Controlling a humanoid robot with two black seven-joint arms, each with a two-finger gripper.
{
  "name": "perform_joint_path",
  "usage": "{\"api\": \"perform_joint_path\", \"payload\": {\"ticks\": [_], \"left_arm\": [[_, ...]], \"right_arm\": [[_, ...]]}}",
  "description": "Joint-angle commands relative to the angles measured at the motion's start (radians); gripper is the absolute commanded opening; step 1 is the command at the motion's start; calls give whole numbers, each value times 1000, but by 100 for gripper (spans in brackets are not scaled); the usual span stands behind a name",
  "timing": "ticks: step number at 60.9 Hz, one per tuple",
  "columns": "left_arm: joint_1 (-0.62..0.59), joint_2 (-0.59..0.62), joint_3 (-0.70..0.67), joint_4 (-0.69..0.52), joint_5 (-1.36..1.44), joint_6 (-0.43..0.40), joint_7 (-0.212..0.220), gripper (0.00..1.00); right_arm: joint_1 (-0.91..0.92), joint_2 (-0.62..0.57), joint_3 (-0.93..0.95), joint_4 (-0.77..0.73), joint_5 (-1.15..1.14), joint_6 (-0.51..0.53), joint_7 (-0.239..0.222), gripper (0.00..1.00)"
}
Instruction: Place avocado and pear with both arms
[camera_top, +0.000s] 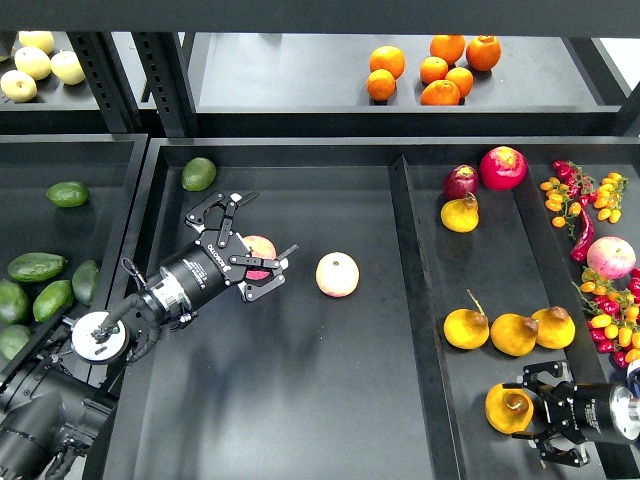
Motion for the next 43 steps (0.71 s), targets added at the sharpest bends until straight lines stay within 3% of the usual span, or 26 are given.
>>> {"api": "perform_joint_path", "payload": {"ticks": [1,26,43], "left_arm": [[0,0,0,1,0,0,0,99],[0,0,-1,1,0,0,-2,99],[0,0,-6,-2,0,0,-3,99]], "right_arm": [[2,-4,22,9,12,0,0,93],[74,16,180,15,82,0,0,93],[86,163,379,15,87,0,0,93]]}}
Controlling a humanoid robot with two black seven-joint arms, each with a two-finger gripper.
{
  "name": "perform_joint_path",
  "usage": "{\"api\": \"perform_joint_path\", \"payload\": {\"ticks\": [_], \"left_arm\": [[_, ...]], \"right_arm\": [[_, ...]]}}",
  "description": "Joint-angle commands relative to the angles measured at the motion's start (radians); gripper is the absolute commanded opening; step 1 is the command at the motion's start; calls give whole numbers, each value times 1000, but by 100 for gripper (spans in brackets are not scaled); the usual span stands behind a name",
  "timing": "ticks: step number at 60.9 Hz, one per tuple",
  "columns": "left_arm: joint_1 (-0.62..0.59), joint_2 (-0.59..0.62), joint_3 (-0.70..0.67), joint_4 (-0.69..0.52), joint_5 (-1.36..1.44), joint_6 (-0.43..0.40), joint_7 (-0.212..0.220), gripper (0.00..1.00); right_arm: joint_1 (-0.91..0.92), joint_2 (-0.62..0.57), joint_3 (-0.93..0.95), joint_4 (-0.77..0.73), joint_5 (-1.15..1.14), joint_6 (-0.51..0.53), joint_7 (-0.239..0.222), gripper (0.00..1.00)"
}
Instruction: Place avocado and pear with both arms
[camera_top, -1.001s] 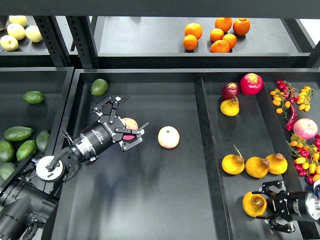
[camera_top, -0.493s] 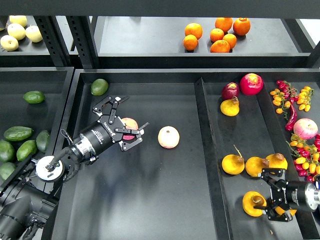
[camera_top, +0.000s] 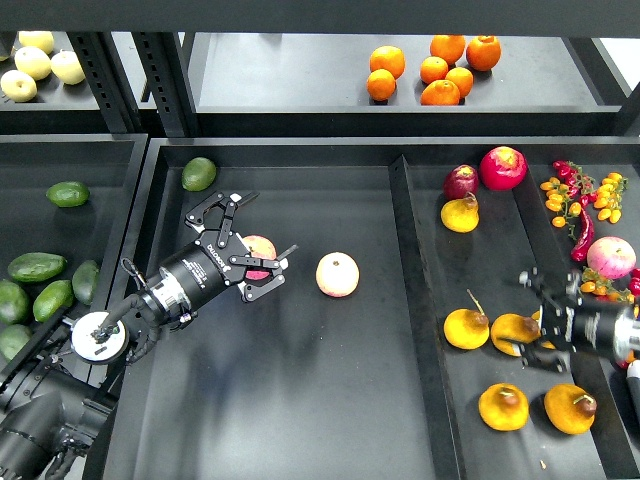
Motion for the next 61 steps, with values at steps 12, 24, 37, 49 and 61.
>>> {"api": "perform_joint_path", "payload": {"ticks": [12,24,37,49,61], "left_arm": [[0,0,-2,1,0,0,-9,99],[0,0,-6,2,0,0,-21,99],[0,0,-5,2,0,0,-21,99],[0,0,-5,1,0,0,-23,99],[0,0,-3,4,0,0,-25,99]], "right_arm": [[12,163,126,-7,0,0,0,92],[15,310,220,-45,-9,0,0,91],[44,372,234,-89,-30,0,0,91],[63,433,232,-125,-66,0,183,92],[81,510,238,-181,-72,0,315,93]]}}
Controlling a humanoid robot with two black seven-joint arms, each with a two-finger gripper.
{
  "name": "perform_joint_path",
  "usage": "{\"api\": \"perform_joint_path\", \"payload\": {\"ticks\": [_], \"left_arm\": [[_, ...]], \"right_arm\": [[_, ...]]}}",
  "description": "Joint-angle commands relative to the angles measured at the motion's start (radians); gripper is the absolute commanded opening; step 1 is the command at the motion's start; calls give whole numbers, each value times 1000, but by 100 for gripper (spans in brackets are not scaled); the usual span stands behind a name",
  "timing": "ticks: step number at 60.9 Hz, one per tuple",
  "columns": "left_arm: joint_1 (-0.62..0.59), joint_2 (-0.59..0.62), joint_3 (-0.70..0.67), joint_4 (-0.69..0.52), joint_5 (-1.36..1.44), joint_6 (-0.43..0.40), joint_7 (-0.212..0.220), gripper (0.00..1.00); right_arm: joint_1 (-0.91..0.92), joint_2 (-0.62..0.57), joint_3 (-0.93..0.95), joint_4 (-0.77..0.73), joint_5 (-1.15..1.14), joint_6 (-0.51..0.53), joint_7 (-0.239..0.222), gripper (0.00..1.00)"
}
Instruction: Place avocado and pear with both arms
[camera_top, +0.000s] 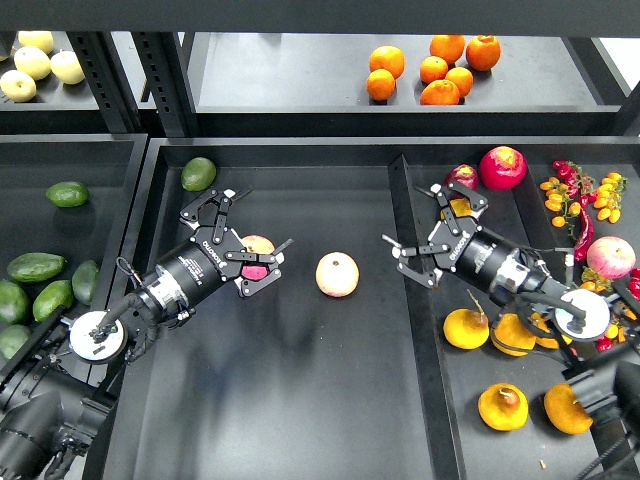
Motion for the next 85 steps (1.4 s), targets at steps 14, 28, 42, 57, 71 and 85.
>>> {"api": "perform_joint_path", "payload": {"ticks": [14,28,42,57,71,85], "left_arm": [[-1,0,1,2,0,0,-11,99],[-1,0,1,9,0,0,-41,99],[-2,0,3,14,-2,0,-43,99],[-2,0,6,15,-2,0,-64,99],[0,0,9,15,-2,0,-64,99],[0,0,11,15,-2,0,-64,99]], "right_arm": [[16,54,48,-104,-105,0,121,95],[14,54,51,-146,-146,0,174,99],[12,54,47,-150,-151,0,183,99],[12,54,45,-141,-139,0,183,99],[12,54,45,-138,-136,0,183,99],[12,54,47,-138,-136,0,185,99]]}}
